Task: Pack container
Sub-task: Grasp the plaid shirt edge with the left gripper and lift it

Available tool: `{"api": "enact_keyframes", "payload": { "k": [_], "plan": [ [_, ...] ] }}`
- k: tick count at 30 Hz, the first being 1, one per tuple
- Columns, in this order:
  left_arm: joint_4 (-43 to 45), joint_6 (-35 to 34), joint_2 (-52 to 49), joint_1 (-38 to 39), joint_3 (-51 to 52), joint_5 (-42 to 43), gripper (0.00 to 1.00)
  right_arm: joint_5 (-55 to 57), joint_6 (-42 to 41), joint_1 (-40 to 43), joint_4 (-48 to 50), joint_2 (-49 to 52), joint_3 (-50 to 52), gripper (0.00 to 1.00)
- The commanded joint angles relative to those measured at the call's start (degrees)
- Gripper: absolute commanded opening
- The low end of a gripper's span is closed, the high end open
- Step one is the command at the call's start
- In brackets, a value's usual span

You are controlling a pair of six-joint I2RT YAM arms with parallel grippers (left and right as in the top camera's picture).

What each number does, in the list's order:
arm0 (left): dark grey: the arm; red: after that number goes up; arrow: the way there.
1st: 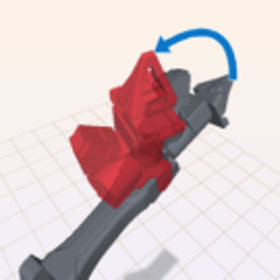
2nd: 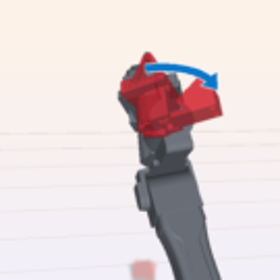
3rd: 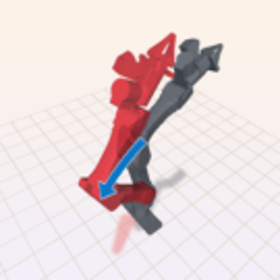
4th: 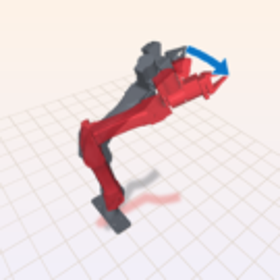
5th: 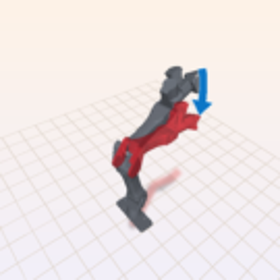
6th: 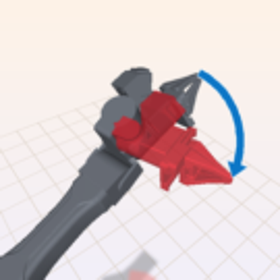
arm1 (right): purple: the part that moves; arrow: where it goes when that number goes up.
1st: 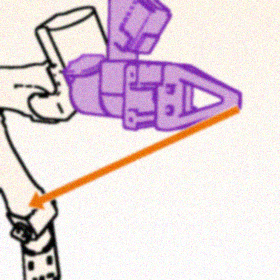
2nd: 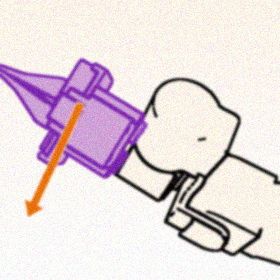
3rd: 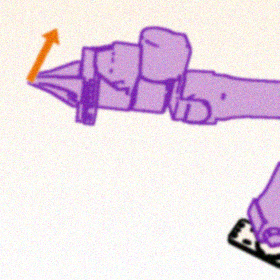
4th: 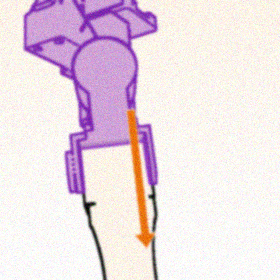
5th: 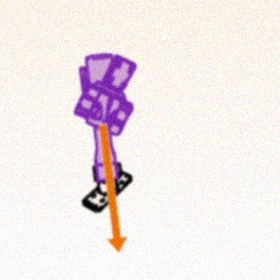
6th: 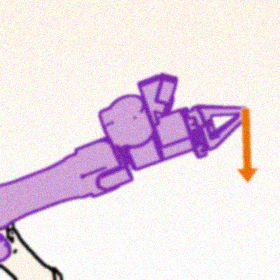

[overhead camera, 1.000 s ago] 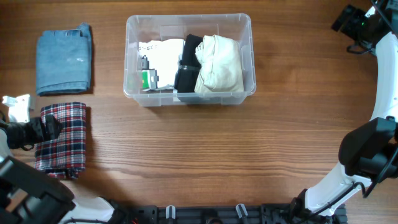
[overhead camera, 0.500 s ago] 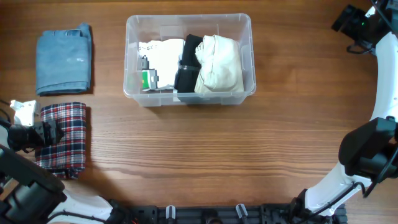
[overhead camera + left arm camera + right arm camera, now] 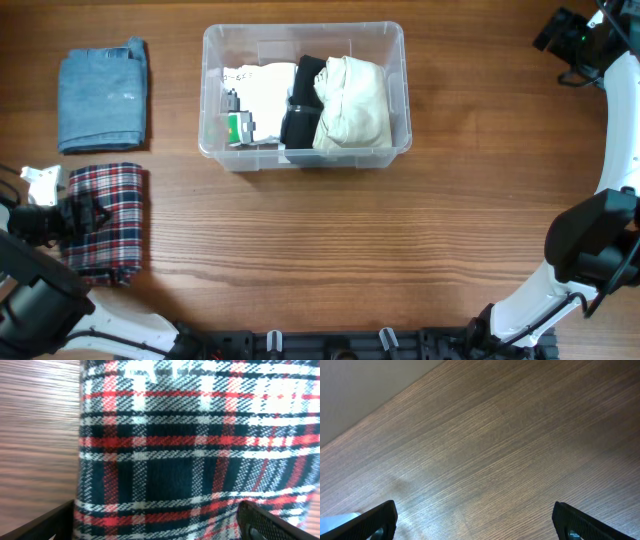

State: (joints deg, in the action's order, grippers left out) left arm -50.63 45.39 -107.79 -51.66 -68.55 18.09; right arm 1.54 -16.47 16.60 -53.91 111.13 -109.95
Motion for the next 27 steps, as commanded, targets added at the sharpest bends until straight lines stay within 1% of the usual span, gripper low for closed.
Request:
{"api": "enact_keyframes", "payload": {
  "k": [1, 4, 7, 10, 15, 20, 24, 27],
  "plan": [
    [-3.2, 0.7, -1.4, 0.5, -0.1, 10.3, 1.00, 0.6, -0.1, -0.1, 0.1, -0.7, 0.3, 1.00],
    [-5.7, 0.0, -1.4, 0.5, -0.1, 12.7, 1.00, 0.6, -0.1, -0.1, 0.1, -0.7, 0.3, 1.00],
    [-7.1, -2.9, -1.4, 0.5, -0.1, 13.2, 1.00, 0.6, -0.1, -0.1, 0.1, -0.7, 0.3, 1.00],
    [-9.0, -3.4, -1.4, 0.5, -0.1, 13.1, 1.00, 0.6, -0.1, -0.1, 0.1, -0.7, 0.3, 1.00],
    [-5.4, -3.4, -1.4, 0.5, -0.1, 3.3, 1.00, 0.6, -0.1, -0.1, 0.1, -0.7, 0.3, 1.00],
    [-3.7, 1.9, -1.4, 0.5, -0.1, 2.6, 1.00, 0.6, -0.1, -0.1, 0.1, -0.7, 0.3, 1.00],
    [-2.5, 2.2, -1.5, 0.5, -0.1, 3.6, 1.00, 0.6, -0.1, -0.1, 0.1, -0.7, 0.3, 1.00],
    [-2.5, 2.2, -2.0, 0.5, 0.0, 6.3, 1.00, 0.6, -0.1, -0.1, 0.1, -0.7, 0.3, 1.00]
  ]
}}
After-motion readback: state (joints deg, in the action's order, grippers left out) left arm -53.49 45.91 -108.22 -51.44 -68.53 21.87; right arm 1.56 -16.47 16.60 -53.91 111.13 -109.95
